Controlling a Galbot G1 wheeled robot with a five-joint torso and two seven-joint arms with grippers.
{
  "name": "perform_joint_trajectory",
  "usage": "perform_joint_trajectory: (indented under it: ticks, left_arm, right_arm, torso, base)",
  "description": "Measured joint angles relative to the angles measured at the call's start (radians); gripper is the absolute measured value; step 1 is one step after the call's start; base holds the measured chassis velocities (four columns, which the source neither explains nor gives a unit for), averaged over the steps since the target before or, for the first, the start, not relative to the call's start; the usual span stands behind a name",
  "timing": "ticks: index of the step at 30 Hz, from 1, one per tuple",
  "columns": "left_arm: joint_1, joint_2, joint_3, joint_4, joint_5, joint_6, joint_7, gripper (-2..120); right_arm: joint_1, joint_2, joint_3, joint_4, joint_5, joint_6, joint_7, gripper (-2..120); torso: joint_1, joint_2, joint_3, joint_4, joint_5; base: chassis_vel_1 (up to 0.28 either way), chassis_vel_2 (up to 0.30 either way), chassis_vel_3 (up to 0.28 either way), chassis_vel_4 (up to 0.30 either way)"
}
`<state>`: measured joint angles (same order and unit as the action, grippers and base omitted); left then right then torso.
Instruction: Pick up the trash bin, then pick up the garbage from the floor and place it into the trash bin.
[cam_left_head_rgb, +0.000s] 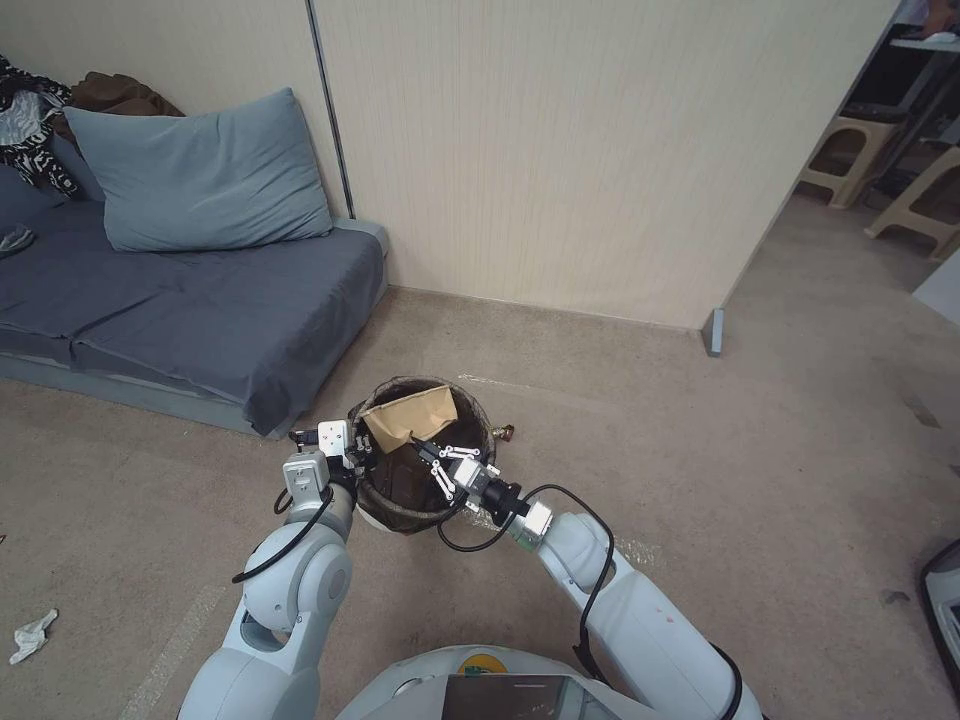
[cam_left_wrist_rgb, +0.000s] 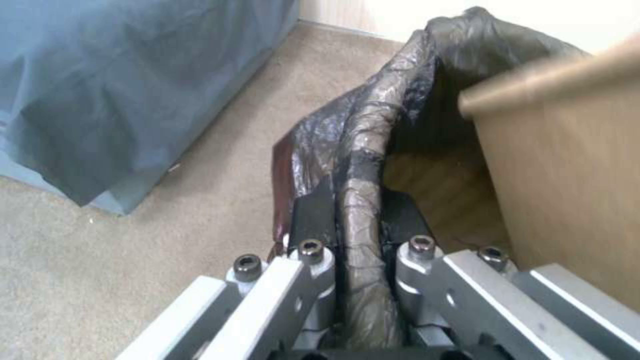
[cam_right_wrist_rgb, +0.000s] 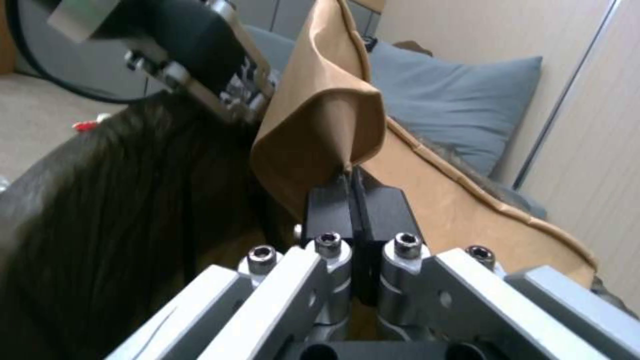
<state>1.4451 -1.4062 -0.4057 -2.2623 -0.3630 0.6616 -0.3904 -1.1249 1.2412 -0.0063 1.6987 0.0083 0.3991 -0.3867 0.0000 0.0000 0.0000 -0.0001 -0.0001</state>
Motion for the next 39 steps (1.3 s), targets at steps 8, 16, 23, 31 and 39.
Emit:
perform_joint_trajectory:
  ticks: [8, 16, 23, 31, 39]
  left_arm:
    - [-0.002, 0.008, -0.016, -0.004, -0.001, 0.000, 0.001, 6]
    - [-0.006, 0.008, -0.016, -0.005, -0.002, 0.000, 0.001, 5]
    - [-0.008, 0.011, -0.018, -0.004, -0.003, 0.000, 0.001, 5]
    - [-0.009, 0.013, -0.021, -0.004, -0.003, 0.001, 0.001, 5]
    - [-0.016, 0.014, -0.034, 0.016, -0.004, 0.001, 0.000, 5]
  right_arm:
    - [-0.026, -0.005, 0.032, -0.014, -0.016, 0.012, -0.022, 0]
    - [-0.026, -0.011, 0.038, -0.014, -0.024, 0.005, -0.026, 28]
    - [-0.028, -0.013, 0.041, -0.007, -0.028, 0.004, -0.031, 53]
    - [-0.037, -0.021, 0.047, 0.018, -0.030, 0.003, -0.037, 80]
    - [-0.087, -0.060, 0.096, 0.121, -0.015, 0.008, -0.076, 100]
  torso:
    - [0.000, 0.000, 0.000, 0.0002, 0.0001]
    - [0.000, 0.000, 0.000, 0.0001, 0.0001]
    - [0.000, 0.000, 0.000, 0.0002, 0.0001]
    - [0.000, 0.000, 0.000, 0.0001, 0.0001]
    - [0.000, 0.000, 0.000, 0.0001, 0.0002]
  base:
    - [0.000, 0.000, 0.000, 0.000]
    - [0.000, 0.000, 0.000, 0.000]
    - [0.000, 0.000, 0.000, 0.000]
    - [0.000, 0.000, 0.000, 0.000]
    - [0.000, 0.000, 0.000, 0.000]
